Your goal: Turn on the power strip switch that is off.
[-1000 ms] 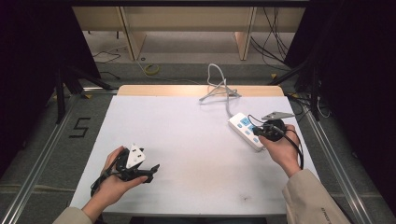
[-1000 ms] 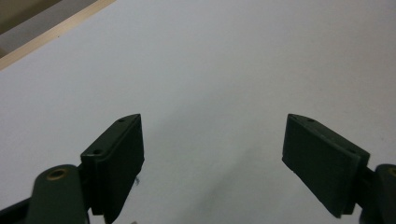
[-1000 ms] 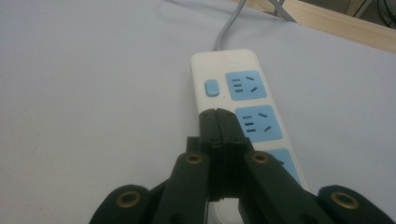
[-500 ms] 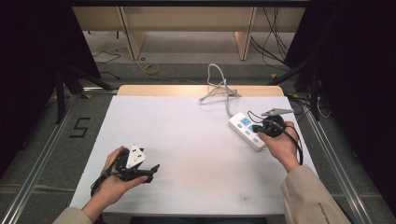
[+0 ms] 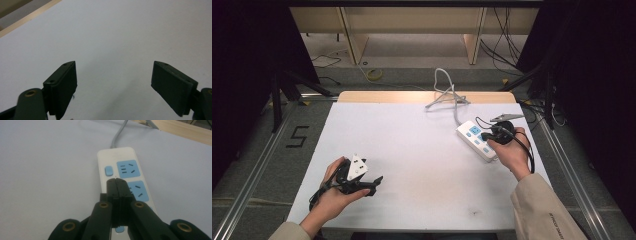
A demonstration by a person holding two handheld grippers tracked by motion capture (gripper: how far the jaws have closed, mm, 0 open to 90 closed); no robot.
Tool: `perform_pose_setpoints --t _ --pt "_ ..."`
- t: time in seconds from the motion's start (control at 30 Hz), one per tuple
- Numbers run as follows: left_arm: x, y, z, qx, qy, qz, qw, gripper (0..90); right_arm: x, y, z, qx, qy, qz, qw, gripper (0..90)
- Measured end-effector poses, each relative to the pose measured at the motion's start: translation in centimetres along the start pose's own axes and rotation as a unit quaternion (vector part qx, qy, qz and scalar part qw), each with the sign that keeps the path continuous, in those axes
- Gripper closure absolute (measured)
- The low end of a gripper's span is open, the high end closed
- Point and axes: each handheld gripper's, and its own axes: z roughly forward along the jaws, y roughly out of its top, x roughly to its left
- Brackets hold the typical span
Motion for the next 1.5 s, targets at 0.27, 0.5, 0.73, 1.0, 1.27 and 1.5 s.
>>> perform_pose_setpoints --t 0.27,0.5,0.73,1.0,1.27,1.5 --pt "0.0 0.0 0.0 0.0 -0.001 0.0 1.0 20.4 -0.1 0.3 0.6 0.008 0.0 -0.001 1.0 90.0" --pt "-0.1 0.0 0.0 0.0 -0.001 -0.002 1.0 20.4 -0.1 0.7 0.9 0.01 0.001 -0.001 0.9999 90.0" --pt "-0.1 0.0 0.0 0.001 -0.001 -0.001 1.0 20.4 -0.2 0.8 1.1 0.015 0.001 -0.001 0.9999 90.0" --pt "-0.1 0.0 0.0 0.001 0.0 0.0 1.0 20.5 -0.3 1.1 1.5 0.019 0.0 -0.004 0.9998 90.0" --pt "-0.1 0.0 0.0 0.002 0.0 0.0 1.0 20.5 -0.2 1.6 1.9 0.021 -0.001 -0.008 0.9998 90.0" --pt "-0.1 0.0 0.0 0.001 0.0 0.0 1.0 20.5 -0.3 1.7 2.4 0.026 -0.002 -0.007 0.9996 90.0"
